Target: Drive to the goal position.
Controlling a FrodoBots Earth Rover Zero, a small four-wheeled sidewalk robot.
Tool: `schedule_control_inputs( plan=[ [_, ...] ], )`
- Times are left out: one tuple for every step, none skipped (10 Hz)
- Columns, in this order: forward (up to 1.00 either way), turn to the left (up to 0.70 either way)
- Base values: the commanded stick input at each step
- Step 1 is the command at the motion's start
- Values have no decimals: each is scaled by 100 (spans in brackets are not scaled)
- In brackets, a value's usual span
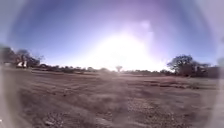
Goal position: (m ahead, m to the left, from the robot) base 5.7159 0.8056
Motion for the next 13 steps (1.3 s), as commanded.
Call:
schedule_control_inputs(
  plan=[
    [50, 0],
    [50, 0],
    [50, 0],
    [50, 0],
    [50, 0],
    [50, 0],
    [50, 0],
    [50, 0],
    [50, 0],
    [50, 0],
    [50, 0],
    [50, 0],
    [50, 0]
  ],
)
